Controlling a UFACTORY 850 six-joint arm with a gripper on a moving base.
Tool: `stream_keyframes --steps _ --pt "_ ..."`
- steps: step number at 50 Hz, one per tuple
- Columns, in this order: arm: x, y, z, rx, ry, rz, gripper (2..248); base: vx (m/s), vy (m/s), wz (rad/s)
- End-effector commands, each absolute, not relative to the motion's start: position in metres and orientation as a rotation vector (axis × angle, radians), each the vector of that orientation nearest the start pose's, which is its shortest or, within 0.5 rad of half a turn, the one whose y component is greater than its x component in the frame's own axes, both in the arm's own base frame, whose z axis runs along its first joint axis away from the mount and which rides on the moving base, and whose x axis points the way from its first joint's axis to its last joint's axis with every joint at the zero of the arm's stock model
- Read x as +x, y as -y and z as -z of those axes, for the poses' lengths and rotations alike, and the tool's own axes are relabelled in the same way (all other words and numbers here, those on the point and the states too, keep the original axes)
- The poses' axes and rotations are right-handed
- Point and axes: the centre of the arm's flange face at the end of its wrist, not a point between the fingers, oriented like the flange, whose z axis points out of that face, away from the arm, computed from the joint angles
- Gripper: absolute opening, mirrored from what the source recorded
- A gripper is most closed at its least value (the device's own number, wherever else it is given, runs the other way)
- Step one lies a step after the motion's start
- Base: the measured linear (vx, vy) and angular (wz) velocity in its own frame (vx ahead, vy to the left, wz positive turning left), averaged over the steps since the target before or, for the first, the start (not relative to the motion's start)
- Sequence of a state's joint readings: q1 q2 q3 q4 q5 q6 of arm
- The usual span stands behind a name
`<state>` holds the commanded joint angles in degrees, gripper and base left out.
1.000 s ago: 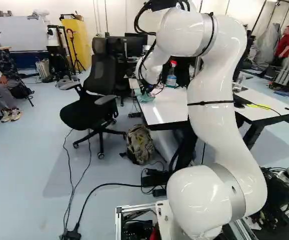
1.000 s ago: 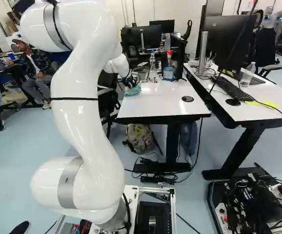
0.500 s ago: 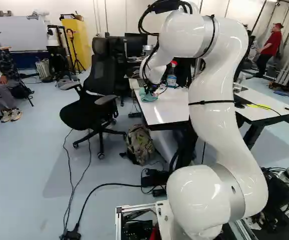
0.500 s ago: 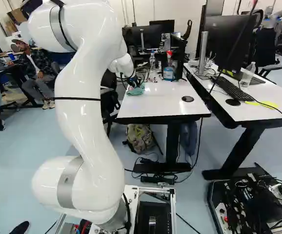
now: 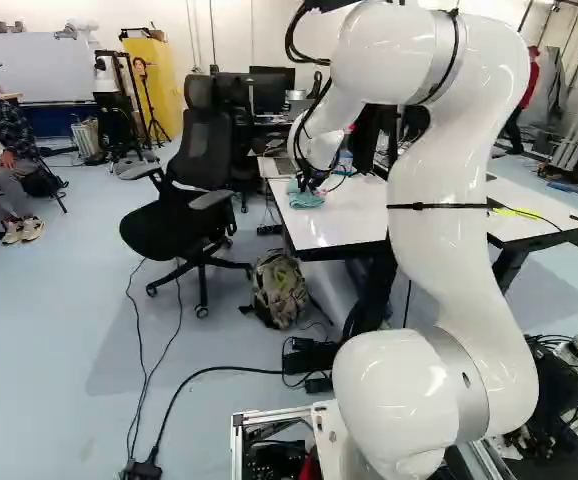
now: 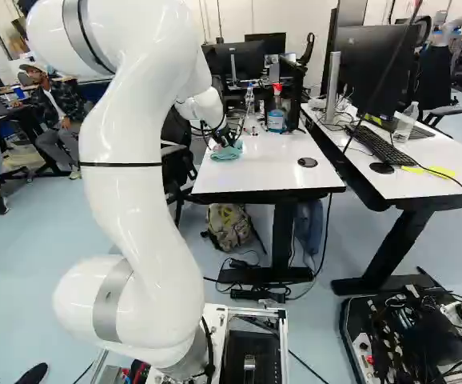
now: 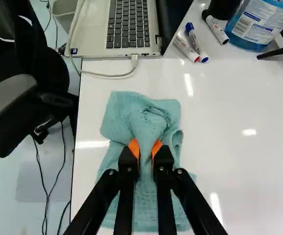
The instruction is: Clean the table with the green towel
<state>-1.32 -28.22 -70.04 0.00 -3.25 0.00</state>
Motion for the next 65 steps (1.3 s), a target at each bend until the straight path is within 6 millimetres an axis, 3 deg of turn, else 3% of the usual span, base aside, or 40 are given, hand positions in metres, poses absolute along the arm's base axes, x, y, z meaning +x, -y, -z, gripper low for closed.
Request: stream_keyframes --steps 11,27,36,65 --pt "0.618 0.009 -0.421 -2.976 -0.020 1.019 48 0.000 0.000 0.000" --pt "0.618 -0.017 -0.421 -2.963 0.041 1.016 48 0.000 0.000 0.000" --pt "0.630 -0.027 -0.420 -2.954 0.064 1.026 48 0.000 0.000 0.000" --pt "0.682 -0.028 -0.415 -2.932 0.060 1.087 48 0.000 0.000 0.000"
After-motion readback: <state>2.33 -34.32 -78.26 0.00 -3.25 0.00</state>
